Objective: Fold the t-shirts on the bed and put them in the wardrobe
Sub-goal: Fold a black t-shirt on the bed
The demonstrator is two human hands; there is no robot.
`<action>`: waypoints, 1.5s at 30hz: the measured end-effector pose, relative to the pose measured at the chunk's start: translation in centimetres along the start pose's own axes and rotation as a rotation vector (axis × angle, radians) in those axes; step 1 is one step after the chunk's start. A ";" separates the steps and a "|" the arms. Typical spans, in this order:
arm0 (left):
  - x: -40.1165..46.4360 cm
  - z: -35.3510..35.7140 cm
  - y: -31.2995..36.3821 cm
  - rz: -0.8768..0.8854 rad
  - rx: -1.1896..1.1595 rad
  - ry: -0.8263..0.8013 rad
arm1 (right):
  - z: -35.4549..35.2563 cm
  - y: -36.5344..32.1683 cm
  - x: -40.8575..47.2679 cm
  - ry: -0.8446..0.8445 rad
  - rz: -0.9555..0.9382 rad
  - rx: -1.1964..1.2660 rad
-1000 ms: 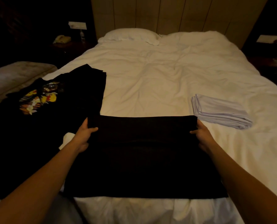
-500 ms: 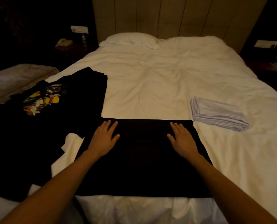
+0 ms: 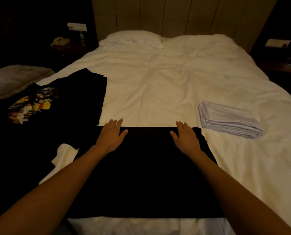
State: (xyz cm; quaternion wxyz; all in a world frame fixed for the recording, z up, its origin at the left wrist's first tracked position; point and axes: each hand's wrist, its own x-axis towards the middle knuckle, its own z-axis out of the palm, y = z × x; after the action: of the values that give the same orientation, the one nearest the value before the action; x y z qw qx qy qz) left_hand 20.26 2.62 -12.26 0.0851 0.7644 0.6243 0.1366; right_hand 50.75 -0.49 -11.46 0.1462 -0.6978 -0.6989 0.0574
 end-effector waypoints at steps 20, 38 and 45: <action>1.1 -1.0 -1.3 0.173 0.141 0.345 | -1.1 0.7 1.6 0.226 -0.135 -0.235; -14.7 -0.3 0.7 0.271 0.052 0.663 | -0.7 1.0 -14.0 0.552 -0.210 -0.017; -19.6 4.2 -0.6 0.307 0.042 0.605 | 2.8 2.6 -19.2 0.464 -0.223 -0.019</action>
State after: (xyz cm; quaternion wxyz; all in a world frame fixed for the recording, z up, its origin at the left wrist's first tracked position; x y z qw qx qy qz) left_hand 17.50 -16.24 -18.47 -0.1412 0.7759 0.5015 0.3557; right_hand 52.07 -19.14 -17.26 0.3016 -0.6124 -0.7196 -0.1272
